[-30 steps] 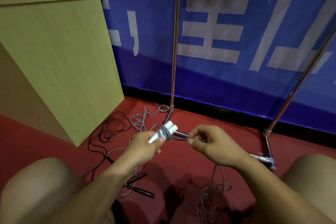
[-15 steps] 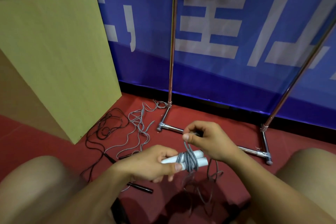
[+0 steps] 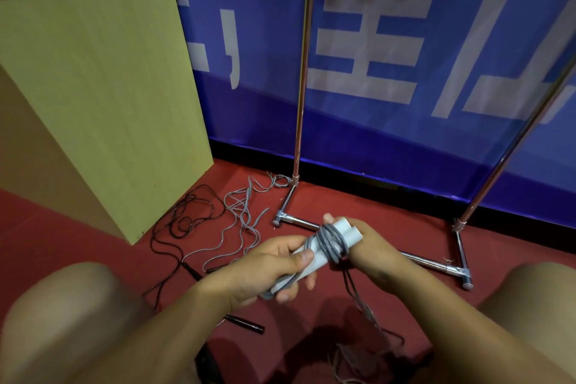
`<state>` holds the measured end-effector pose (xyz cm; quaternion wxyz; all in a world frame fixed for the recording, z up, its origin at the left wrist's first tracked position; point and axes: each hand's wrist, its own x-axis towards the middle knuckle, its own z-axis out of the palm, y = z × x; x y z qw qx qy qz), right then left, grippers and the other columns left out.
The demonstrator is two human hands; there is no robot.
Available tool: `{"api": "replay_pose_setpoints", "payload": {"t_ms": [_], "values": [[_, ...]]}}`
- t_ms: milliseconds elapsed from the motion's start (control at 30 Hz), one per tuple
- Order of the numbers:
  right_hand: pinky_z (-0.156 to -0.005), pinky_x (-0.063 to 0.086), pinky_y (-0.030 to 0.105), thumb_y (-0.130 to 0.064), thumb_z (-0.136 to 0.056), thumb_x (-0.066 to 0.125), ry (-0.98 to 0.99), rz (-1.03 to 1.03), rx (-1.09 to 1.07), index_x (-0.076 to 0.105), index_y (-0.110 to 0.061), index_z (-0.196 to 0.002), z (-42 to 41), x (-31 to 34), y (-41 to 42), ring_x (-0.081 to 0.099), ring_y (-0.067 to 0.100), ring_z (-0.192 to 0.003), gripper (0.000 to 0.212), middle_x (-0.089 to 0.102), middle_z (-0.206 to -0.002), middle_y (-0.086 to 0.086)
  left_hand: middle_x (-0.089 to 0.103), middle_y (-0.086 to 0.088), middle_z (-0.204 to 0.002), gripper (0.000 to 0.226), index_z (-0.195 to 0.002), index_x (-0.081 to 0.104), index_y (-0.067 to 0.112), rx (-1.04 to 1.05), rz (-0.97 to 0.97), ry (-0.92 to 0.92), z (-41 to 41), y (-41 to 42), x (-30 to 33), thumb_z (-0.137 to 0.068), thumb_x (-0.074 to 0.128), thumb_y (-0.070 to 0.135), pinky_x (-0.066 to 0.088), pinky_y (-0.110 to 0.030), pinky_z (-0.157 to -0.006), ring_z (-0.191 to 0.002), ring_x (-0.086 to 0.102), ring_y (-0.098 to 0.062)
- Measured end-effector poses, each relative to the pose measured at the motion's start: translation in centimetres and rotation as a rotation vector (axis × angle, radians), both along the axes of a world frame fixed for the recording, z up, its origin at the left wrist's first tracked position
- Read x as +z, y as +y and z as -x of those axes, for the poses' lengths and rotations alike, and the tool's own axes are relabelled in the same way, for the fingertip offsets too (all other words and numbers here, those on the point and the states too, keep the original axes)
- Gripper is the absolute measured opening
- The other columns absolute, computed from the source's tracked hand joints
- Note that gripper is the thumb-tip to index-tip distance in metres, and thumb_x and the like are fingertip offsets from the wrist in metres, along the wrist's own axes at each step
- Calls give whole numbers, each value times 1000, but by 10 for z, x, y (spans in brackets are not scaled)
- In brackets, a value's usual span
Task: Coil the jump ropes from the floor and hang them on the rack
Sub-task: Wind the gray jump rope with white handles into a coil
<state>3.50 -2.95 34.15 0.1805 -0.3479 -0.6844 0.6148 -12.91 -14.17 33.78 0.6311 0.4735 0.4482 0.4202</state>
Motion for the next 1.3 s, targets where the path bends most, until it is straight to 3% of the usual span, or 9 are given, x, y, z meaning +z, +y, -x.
{"api": "replay_pose_setpoints", "payload": {"t_ms": [167, 267, 400, 533, 667, 767, 933, 1067, 1300], "values": [[-43, 35, 25, -7, -99, 43, -120, -28, -46, 56, -8, -74, 4, -5, 2, 44, 14, -46, 28, 53, -56, 0, 61, -15, -79, 33, -113, 58, 6, 122, 71, -192, 1, 7, 1, -93, 48, 31, 32, -23, -42, -41, 42, -16], [-42, 36, 25, -5, -99, 39, -131, 2, -59, 52, -9, -79, 5, -3, -1, 46, 12, -46, 24, 56, -60, 1, 61, -15, -80, 33, -113, 58, 7, 156, 91, -206, 3, 8, -1, -93, 42, 28, 25, -31, -49, -43, 41, -17], [-52, 44, 30, -21, -105, 42, -72, 66, -43, 53, -10, -87, 6, -6, -6, 47, 15, -51, 24, 53, -64, 5, 62, -13, -87, 36, -121, 57, 4, 179, 27, -209, 3, 9, -3, -95, 45, 25, 35, -29, -53, -49, 43, -16], [-58, 42, 32, -30, -104, 43, -26, 12, -1, 56, -14, -88, 7, -8, -12, 49, 16, -58, 26, 55, -68, 5, 59, -3, -80, 25, -120, 60, 13, 307, -48, -45, 2, 12, -8, -99, 54, 23, 37, -27, -55, -51, 42, -13], [-59, 42, 27, -23, -98, 58, 1, -85, 121, 63, -20, -105, 6, -9, -13, 46, 17, -63, 9, 53, -71, 1, 61, -2, -77, 13, -105, 61, 8, 503, -86, 46, 4, 17, -12, -101, 54, 19, 35, -27, -51, -49, 44, -12], [-67, 46, 29, -24, -89, 70, -111, -194, 159, 65, -28, -112, 2, -11, -9, 50, 10, -67, 25, 57, -73, -5, 63, -3, -75, 14, -99, 57, 6, 631, -66, 111, 4, 19, -13, -100, 57, 20, 36, -24, -49, -48, 45, -11], [-57, 47, 26, -23, -90, 69, -178, -228, 97, 66, -16, -89, 1, -6, -6, 54, 7, -53, 7, 59, -63, -5, 65, -5, -73, 14, -103, 55, 5, 821, -56, 298, 11, 26, -19, -98, 61, 17, 38, -22, -47, -45, 46, -10], [-52, 44, 25, -34, -90, 68, -259, -256, 59, 62, -15, -77, -7, 3, -3, 52, 9, -51, 24, 60, -57, -5, 67, -7, -76, 9, -96, 57, 11, 931, -18, 335, 24, 31, -22, -96, 64, 16, 39, -23, -47, -47, 46, -11], [-56, 44, 25, -26, -94, 63, -138, -483, 9, 66, -20, -84, -15, 10, -4, 48, 1, -53, 12, 54, -60, -10, 66, 6, -66, 13, -81, 66, 24, 647, -13, 796, 31, 27, -33, -94, 65, 25, 40, -24, -55, -53, 54, -9]]}}
